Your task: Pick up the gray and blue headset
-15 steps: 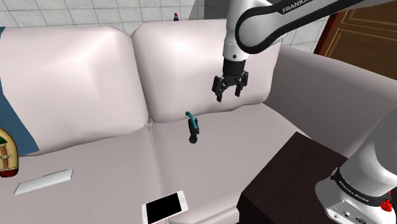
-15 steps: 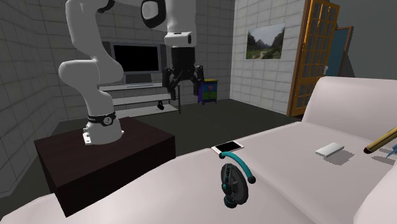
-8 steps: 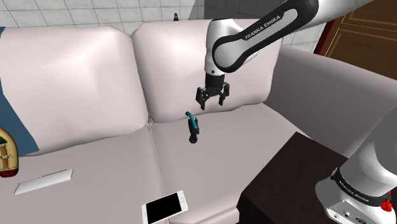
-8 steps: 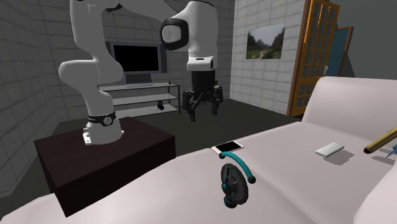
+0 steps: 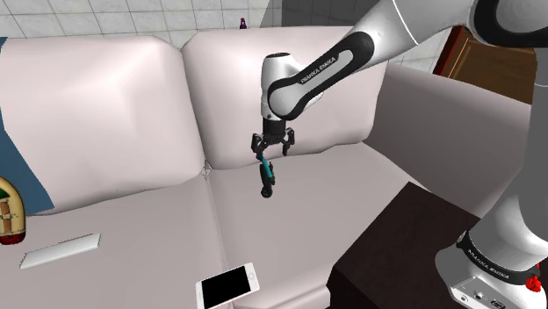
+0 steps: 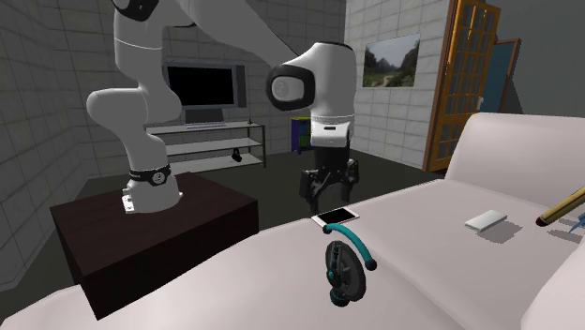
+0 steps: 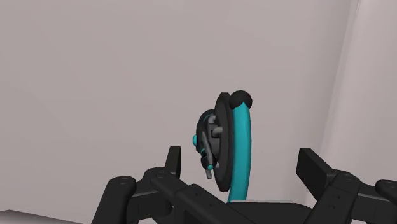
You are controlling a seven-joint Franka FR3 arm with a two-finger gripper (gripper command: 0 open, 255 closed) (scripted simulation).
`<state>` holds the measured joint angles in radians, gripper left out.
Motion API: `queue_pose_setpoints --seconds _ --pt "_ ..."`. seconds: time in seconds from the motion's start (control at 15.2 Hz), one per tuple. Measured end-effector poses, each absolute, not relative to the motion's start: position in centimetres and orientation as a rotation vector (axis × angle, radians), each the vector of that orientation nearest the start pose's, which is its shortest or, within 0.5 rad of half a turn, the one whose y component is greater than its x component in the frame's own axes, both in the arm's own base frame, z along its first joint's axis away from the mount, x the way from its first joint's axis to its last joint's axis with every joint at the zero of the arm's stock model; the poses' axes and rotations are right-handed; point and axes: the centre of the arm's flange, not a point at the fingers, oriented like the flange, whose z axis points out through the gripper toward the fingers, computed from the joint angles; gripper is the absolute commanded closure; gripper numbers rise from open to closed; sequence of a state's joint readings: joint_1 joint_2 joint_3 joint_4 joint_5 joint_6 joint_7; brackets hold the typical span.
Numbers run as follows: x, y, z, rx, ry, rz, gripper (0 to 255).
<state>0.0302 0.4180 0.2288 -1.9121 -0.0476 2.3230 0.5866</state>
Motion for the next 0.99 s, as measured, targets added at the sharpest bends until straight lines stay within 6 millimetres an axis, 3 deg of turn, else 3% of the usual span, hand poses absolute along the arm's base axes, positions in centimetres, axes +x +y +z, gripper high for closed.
queue_pose_setpoints --seconds 0.26,0.73,0.79,0.99 --pt "63.3 16.0 25.1 -3.042 0.515 0.031 0" --pt "63.6 16.0 21.3 -3.041 0.518 0.032 0" --pt "63.7 16.1 21.2 -3.041 0.518 0.032 255" --pt "63.7 16.1 21.1 -3.041 0.518 0.030 255"
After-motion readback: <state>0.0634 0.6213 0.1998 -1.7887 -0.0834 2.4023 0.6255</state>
